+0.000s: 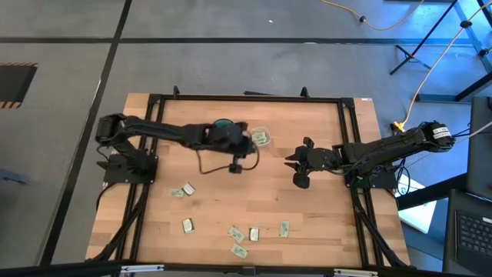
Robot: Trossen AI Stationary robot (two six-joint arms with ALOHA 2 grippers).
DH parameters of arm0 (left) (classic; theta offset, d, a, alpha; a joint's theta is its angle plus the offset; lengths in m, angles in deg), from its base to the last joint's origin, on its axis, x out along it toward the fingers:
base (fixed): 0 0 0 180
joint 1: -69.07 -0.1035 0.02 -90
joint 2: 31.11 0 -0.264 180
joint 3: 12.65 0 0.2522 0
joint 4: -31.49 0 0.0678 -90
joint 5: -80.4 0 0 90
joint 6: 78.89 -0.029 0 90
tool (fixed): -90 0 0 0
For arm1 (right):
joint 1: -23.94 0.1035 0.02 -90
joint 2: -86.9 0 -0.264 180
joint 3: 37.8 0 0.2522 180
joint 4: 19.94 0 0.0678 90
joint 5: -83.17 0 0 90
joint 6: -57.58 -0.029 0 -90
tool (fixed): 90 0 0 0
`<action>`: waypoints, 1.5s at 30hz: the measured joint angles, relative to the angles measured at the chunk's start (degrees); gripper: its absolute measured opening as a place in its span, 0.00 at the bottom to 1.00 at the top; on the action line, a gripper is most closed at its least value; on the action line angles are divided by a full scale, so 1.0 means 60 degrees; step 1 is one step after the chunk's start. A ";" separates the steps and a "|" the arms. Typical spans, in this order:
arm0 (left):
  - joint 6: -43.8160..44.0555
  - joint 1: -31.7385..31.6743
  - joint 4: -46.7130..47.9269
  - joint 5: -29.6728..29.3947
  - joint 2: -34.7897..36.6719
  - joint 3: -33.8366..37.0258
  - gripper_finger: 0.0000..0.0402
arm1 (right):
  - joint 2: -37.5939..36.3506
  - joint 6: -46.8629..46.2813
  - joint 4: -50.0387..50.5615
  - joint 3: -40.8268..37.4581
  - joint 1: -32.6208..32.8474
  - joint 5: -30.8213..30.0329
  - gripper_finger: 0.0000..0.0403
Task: Pick and place items into bin
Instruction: Put the white stevia packet into the transparent bin, then put the green stevia packet into the transparent bin
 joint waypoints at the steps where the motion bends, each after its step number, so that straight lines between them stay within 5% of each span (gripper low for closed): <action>1: 0.0000 -0.0160 0.0107 0.0028 -0.0202 -0.0215 0.01 | 0.0000 0.0077 0.0006 -0.0001 0.0000 0.0000 0.23; 20: -0.0069 -0.2100 0.0725 0.0123 -0.3780 -0.2337 0.02 | 0.0000 0.0164 0.0073 -0.0001 0.0000 0.0000 0.23; 33: -0.0050 -0.2006 0.0891 0.0775 -0.3771 -0.2337 0.13 | 0.0000 0.0155 0.0092 -0.0001 0.0000 0.0000 0.23; 45: -0.0575 -0.1526 0.2537 0.0787 -0.1846 -0.2348 0.22 | 0.0000 0.0072 0.0135 -0.0001 0.0000 0.0000 0.23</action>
